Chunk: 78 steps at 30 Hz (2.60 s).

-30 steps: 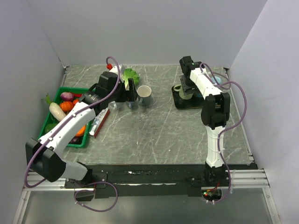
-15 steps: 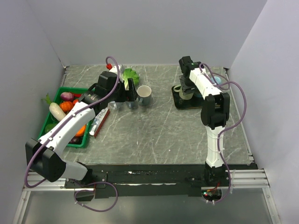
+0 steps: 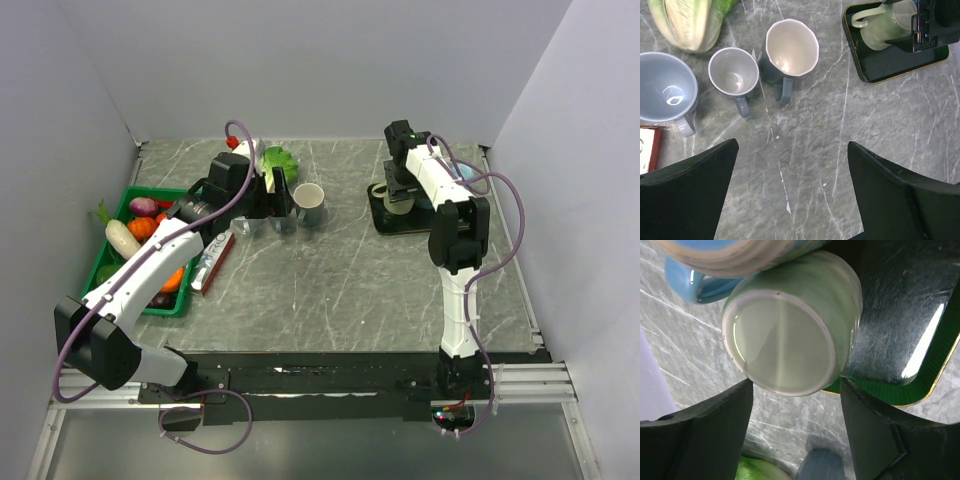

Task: Turn the mug right side up

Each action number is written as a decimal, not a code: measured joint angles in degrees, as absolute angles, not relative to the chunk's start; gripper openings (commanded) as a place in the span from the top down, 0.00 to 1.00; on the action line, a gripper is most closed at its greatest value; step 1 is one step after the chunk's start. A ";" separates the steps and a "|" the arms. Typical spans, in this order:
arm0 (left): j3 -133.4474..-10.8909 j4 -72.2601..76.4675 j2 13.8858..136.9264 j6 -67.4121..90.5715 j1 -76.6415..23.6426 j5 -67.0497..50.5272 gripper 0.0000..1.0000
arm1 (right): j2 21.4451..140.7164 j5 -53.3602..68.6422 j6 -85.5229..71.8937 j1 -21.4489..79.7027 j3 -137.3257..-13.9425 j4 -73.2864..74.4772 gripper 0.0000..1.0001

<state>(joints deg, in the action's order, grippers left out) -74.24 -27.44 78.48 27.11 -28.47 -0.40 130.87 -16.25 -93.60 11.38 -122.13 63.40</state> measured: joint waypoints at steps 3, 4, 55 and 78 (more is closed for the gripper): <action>-74.24 -27.44 78.48 27.14 -28.40 -0.43 0.04 | 130.78 -15.40 -95.18 11.20 -121.69 63.51 0.24; -74.24 -27.42 78.48 27.14 -28.32 -0.47 0.04 | 130.58 -15.35 -95.66 11.18 -121.32 63.51 0.24; -72.86 -27.20 78.46 28.16 -27.81 -2.15 0.04 | 131.33 -24.69 -91.05 11.53 -119.28 73.89 0.68; -72.38 -27.22 78.46 29.23 -27.57 -4.12 0.04 | 121.75 -23.86 -83.77 11.97 -104.99 61.56 1.00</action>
